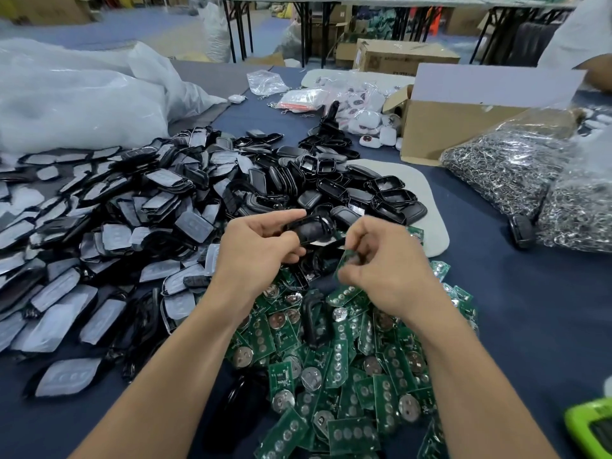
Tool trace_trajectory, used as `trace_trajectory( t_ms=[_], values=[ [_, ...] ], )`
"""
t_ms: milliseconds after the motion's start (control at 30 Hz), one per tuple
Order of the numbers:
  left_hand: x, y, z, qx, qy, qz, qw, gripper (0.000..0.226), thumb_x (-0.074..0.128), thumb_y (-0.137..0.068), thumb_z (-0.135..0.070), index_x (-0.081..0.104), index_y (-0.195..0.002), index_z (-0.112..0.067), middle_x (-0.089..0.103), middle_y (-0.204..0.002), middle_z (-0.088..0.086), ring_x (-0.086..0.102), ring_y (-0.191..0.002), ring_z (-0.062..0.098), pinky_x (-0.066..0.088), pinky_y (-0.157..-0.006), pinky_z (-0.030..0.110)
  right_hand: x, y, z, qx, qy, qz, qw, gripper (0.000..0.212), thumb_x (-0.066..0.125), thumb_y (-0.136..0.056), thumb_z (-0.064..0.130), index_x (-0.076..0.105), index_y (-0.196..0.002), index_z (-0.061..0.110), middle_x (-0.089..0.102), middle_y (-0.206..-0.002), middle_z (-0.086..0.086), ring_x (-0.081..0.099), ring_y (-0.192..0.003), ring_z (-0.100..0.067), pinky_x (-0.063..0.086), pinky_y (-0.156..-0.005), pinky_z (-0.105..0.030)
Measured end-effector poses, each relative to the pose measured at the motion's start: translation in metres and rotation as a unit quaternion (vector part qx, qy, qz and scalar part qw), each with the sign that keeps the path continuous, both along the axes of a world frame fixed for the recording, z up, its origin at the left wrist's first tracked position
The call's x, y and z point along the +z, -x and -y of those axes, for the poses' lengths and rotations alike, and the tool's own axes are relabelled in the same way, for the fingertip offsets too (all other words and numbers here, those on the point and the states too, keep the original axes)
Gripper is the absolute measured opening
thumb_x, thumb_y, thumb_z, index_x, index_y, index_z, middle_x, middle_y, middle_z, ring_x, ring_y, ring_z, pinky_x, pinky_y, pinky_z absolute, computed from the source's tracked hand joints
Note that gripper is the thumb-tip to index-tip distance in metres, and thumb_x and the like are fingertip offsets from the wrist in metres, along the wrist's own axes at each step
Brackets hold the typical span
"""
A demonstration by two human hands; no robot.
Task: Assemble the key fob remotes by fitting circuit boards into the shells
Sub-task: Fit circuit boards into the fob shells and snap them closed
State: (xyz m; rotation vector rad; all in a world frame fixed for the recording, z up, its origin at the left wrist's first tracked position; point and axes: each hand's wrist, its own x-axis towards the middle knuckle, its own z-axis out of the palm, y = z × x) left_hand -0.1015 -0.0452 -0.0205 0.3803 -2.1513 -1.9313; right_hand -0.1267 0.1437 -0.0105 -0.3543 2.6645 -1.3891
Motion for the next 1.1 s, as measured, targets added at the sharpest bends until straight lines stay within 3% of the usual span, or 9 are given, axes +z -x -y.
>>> trace_trajectory(
  t_ms=[100, 233, 300, 400, 567, 667, 767, 933, 1100],
  values=[
    [-0.001, -0.001, 0.001, -0.005, 0.050, 0.013, 0.999, 0.043, 0.067, -0.082, -0.006, 0.084, -0.092, -0.044, 0.076, -0.067, 0.004, 0.058, -0.058, 0.015, 0.044, -0.056, 0.025, -0.002, 0.004, -0.001, -0.049, 0.211, 0.014, 0.976, 0.032, 0.075, -0.080, -0.006, 0.064, -0.087, 0.023, 0.061, -0.067, 0.009, 0.047, -0.057, -0.008, 0.042, -0.057, -0.020],
    [0.001, -0.002, -0.002, -0.029, 0.077, 0.008, 0.997, 0.039, 0.062, -0.074, -0.015, 0.084, -0.088, -0.045, 0.074, -0.068, 0.011, 0.049, -0.053, 0.014, 0.039, -0.050, 0.023, -0.004, 0.003, 0.007, -0.056, 0.270, 0.020, 0.961, 0.032, 0.066, -0.090, -0.005, 0.075, -0.091, 0.026, 0.054, -0.074, 0.000, 0.049, -0.071, -0.018, 0.057, -0.077, -0.056],
    [0.000, -0.003, -0.002, -0.032, 0.089, 0.001, 0.995, 0.041, 0.064, -0.077, -0.013, 0.083, -0.093, -0.045, 0.070, -0.057, -0.001, 0.044, -0.048, 0.011, 0.036, -0.045, 0.019, -0.004, 0.000, 0.012, -0.035, 0.292, 0.048, 0.955, 0.036, 0.062, -0.093, -0.006, 0.077, -0.093, 0.027, 0.058, -0.079, -0.004, 0.055, -0.076, -0.024, 0.056, -0.088, -0.065],
    [0.000, -0.003, -0.001, -0.023, 0.089, -0.008, 0.996, 0.043, 0.068, -0.084, -0.005, 0.082, -0.104, -0.040, 0.078, -0.075, -0.014, 0.053, -0.051, 0.010, 0.046, -0.050, 0.019, -0.004, -0.001, 0.016, -0.001, 0.288, 0.062, 0.955, 0.041, 0.060, -0.096, -0.006, 0.079, -0.100, 0.030, 0.064, -0.090, -0.015, 0.066, -0.084, -0.031, 0.063, -0.082, -0.056],
    [0.003, -0.002, -0.002, -0.013, -0.012, -0.035, 0.999, 0.038, 0.077, -0.088, -0.004, 0.078, -0.119, -0.026, 0.082, -0.090, -0.005, 0.071, -0.065, 0.007, 0.056, -0.063, 0.016, -0.008, -0.006, 0.020, -0.004, 0.278, 0.038, 0.960, 0.035, 0.075, -0.087, -0.002, 0.082, -0.101, 0.030, 0.071, -0.088, -0.018, 0.074, -0.086, -0.044, 0.065, -0.072, -0.055],
    [0.002, -0.002, 0.001, -0.046, -0.109, -0.038, 0.992, 0.043, 0.084, -0.082, -0.014, 0.075, -0.123, -0.021, 0.081, -0.091, -0.001, 0.077, -0.084, 0.013, 0.062, -0.076, 0.025, -0.007, -0.008, 0.024, -0.054, 0.347, 0.043, 0.936, 0.029, 0.082, -0.080, 0.002, 0.083, -0.095, 0.027, 0.066, -0.078, -0.009, 0.072, -0.072, -0.027, 0.065, -0.066, -0.045],
    [0.002, -0.004, 0.000, -0.116, -0.086, -0.027, 0.989, 0.045, 0.081, -0.085, -0.010, 0.072, -0.126, -0.024, 0.081, -0.106, -0.002, 0.078, -0.101, 0.016, 0.061, -0.083, 0.025, -0.009, -0.009, 0.028, -0.116, 0.370, 0.030, 0.921, 0.030, 0.085, -0.078, 0.004, 0.082, -0.099, 0.025, 0.071, -0.073, -0.003, 0.072, -0.071, -0.020, 0.063, -0.066, -0.034],
    [0.001, -0.002, -0.007, -0.048, -0.015, -0.034, 0.998, 0.035, 0.070, -0.097, -0.004, 0.077, -0.102, -0.038, 0.082, -0.095, -0.011, 0.077, -0.090, 0.006, 0.059, -0.071, 0.017, -0.009, -0.007, 0.023, -0.154, 0.243, -0.037, 0.957, 0.027, 0.090, -0.075, 0.016, 0.077, -0.095, 0.029, 0.075, -0.068, 0.009, 0.074, -0.062, -0.011, 0.061, -0.063, -0.029],
    [-0.001, 0.001, -0.004, 0.001, -0.026, -0.026, 0.999, 0.020, 0.078, -0.092, -0.008, 0.080, -0.095, -0.028, 0.080, -0.077, -0.010, 0.076, -0.068, 0.004, 0.061, -0.058, 0.021, -0.003, -0.001, 0.014, -0.132, 0.274, -0.061, 0.951, 0.023, 0.081, -0.085, 0.003, 0.082, -0.093, 0.024, 0.074, -0.069, 0.003, 0.066, -0.055, -0.010, 0.053, -0.056, -0.019]
  ],
)
